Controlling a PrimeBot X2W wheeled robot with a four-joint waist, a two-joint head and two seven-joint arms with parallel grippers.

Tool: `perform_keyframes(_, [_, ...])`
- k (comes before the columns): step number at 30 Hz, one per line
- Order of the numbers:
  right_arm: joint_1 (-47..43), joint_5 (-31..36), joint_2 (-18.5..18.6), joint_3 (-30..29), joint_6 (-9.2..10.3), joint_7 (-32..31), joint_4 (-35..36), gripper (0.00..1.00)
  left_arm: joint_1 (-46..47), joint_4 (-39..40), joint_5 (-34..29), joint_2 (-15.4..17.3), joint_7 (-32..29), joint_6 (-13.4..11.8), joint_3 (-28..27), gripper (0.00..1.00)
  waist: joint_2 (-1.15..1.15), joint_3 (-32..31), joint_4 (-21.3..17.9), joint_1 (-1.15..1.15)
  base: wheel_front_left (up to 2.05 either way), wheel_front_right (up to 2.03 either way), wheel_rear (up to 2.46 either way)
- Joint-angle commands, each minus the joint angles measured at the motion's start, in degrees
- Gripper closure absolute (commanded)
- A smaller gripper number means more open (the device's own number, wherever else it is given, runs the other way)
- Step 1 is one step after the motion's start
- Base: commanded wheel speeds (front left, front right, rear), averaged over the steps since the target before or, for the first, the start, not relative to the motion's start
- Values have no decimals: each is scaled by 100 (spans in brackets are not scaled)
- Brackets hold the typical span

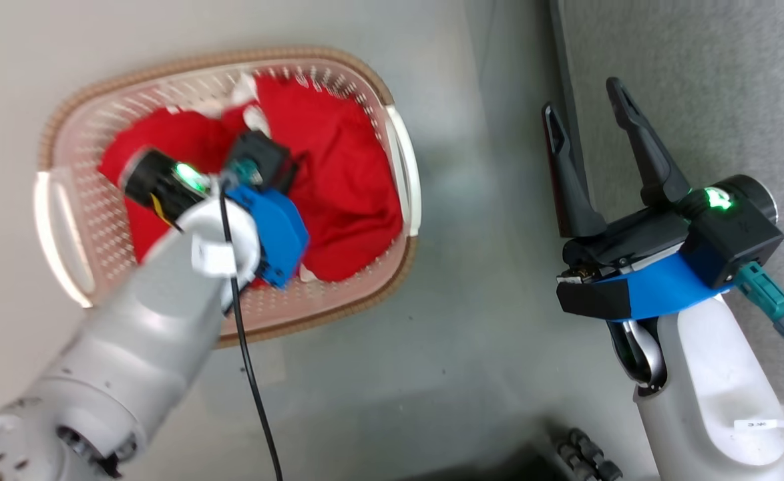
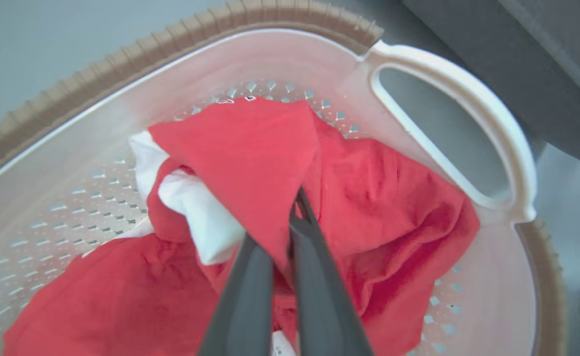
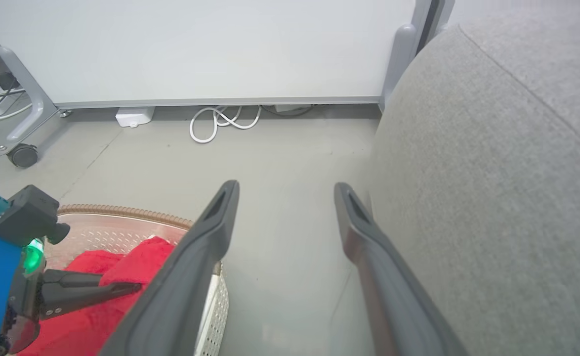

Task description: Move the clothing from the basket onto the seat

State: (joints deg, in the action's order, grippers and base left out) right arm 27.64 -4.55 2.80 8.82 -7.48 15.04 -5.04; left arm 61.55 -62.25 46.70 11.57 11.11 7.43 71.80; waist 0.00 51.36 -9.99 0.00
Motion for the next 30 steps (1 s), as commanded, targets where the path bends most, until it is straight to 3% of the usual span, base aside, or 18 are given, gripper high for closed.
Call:
perform_keyframes(1, [-113,69,17,-37,-3,22,-45,0,-138,127,100,-62,171,7,36,100,0,-346,143,0,0,0,0])
perform_keyframes(8, [-362,148,17,-113,-3,21,-228,0,-485,487,178,-197,409,7,64,100,0,-1029,367,0,0,0,0])
perform_keyframes(30, [-1194,199,17,-123,-3,21,-659,0,-1807,2782,-1485,-91,416,-153,-2013,100,0,-3171,813,0,0,0,0])
